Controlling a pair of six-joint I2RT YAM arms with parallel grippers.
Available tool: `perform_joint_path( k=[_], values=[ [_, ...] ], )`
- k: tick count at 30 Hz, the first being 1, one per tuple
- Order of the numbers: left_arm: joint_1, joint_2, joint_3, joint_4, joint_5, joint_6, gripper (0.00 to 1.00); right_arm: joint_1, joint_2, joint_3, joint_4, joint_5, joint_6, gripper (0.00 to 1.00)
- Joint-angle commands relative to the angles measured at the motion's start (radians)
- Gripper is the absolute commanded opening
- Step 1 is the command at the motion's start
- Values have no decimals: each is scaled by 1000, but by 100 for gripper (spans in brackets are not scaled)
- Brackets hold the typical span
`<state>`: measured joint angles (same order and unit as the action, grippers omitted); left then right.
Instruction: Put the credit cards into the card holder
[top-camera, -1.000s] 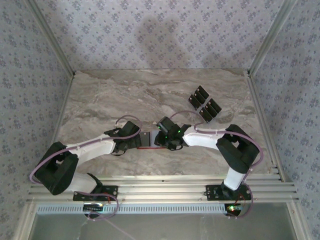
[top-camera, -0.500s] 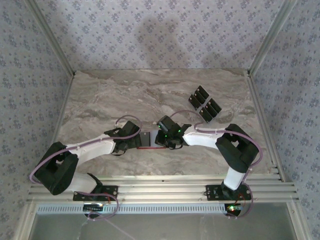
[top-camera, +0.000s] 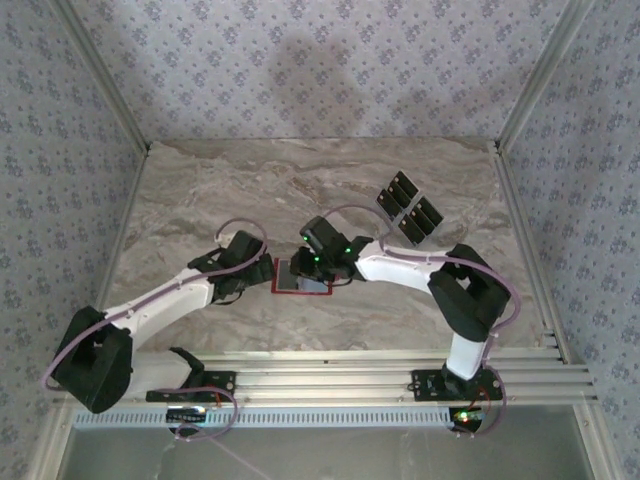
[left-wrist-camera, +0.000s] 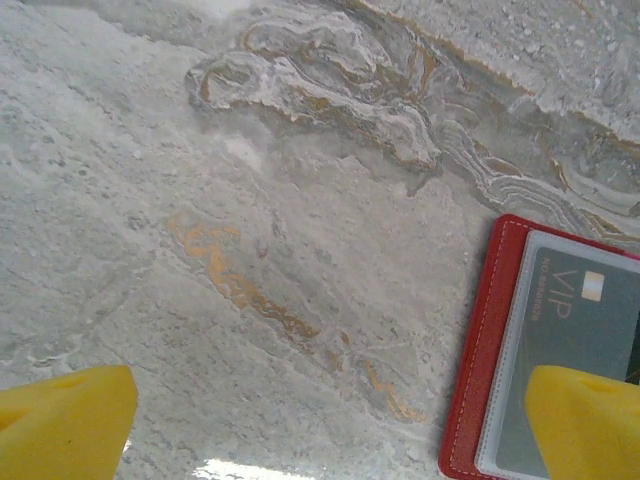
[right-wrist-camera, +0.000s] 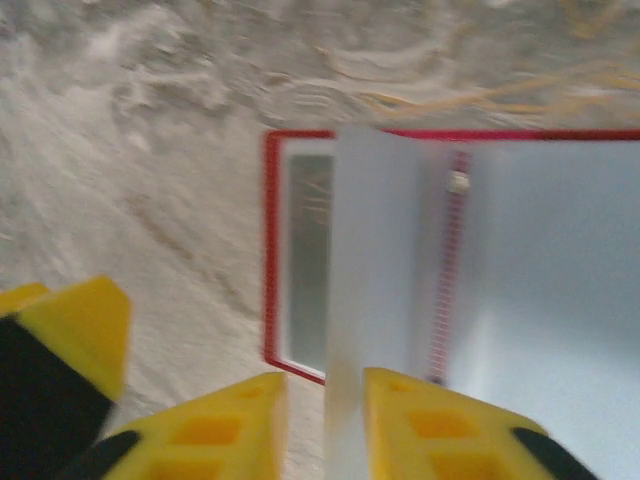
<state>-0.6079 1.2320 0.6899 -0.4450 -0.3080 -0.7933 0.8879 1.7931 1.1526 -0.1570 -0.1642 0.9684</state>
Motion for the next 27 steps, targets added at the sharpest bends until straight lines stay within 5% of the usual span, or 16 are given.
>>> perform_joint_path(
  k=[1,19,27],
  values=[
    [10,-31,25,-45,15,17,100,23,78,92,-61,-29,-48,37],
    [17,-85,41,-84,23,-7,100,25,261,207,-82,-96,-71,40],
    [17,-67,118,-114,60,-12,100,-35,122,185,-84,-104,-115,41]
  ],
)
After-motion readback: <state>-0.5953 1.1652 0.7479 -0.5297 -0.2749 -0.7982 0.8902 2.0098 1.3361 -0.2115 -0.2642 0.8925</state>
